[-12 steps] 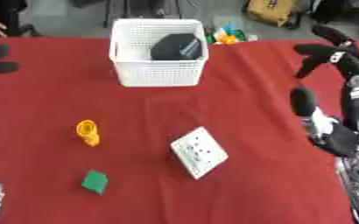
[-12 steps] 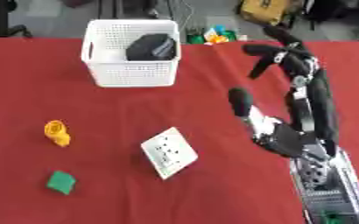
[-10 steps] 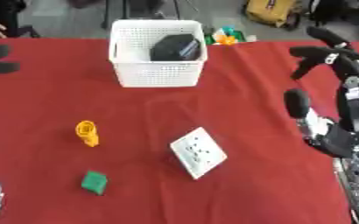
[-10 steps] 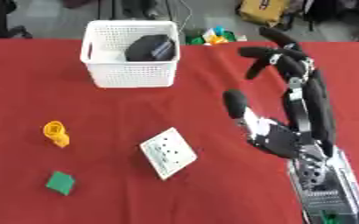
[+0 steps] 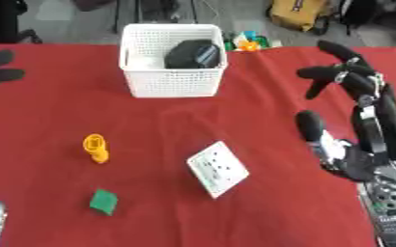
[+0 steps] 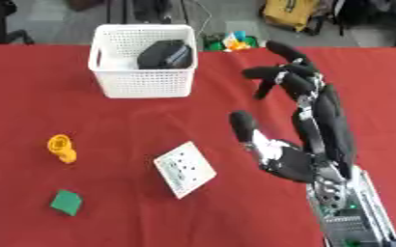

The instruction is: Pick up objects on the table and place them in the box.

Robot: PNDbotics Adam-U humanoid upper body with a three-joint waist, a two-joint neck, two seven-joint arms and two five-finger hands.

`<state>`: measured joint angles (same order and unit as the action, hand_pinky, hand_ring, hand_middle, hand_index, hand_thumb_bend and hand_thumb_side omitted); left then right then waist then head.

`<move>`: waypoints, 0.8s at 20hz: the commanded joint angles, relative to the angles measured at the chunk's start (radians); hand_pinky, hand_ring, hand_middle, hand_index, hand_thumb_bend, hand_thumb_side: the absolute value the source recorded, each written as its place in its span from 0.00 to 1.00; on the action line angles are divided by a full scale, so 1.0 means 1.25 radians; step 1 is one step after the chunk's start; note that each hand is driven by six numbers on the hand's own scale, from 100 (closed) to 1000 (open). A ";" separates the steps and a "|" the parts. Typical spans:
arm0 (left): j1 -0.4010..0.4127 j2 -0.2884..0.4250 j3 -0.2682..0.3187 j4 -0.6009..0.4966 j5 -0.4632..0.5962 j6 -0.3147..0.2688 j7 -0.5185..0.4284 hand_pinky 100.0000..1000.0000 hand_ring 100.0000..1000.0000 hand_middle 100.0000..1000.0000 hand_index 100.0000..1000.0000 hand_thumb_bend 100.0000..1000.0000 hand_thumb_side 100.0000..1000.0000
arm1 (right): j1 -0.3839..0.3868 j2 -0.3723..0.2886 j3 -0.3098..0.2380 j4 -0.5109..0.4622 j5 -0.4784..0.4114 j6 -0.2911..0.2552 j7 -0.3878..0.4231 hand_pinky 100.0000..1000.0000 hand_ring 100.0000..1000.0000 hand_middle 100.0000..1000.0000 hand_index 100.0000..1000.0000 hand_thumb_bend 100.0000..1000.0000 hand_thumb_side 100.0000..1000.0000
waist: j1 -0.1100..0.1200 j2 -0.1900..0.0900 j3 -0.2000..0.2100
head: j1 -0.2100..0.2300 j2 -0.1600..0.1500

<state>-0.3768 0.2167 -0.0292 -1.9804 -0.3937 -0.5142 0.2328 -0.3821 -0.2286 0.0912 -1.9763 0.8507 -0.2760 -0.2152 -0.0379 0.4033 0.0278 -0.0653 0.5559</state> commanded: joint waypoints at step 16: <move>-0.025 -0.024 -0.030 -0.016 0.045 0.020 -0.037 0.67 0.78 0.84 0.90 0.08 0.99 | 0.004 0.160 0.022 0.007 0.304 0.160 0.245 0.76 1.00 0.37 0.81 0.43 0.98 | -0.004 -0.033 0.021 | -0.039 0.015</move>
<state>-0.3936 0.1843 -0.0633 -1.9804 -0.3446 -0.4889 0.1928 -0.3703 -0.0415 0.1233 -1.9656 1.2054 -0.0848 0.0729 -0.0455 0.3808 0.0538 -0.1076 0.5705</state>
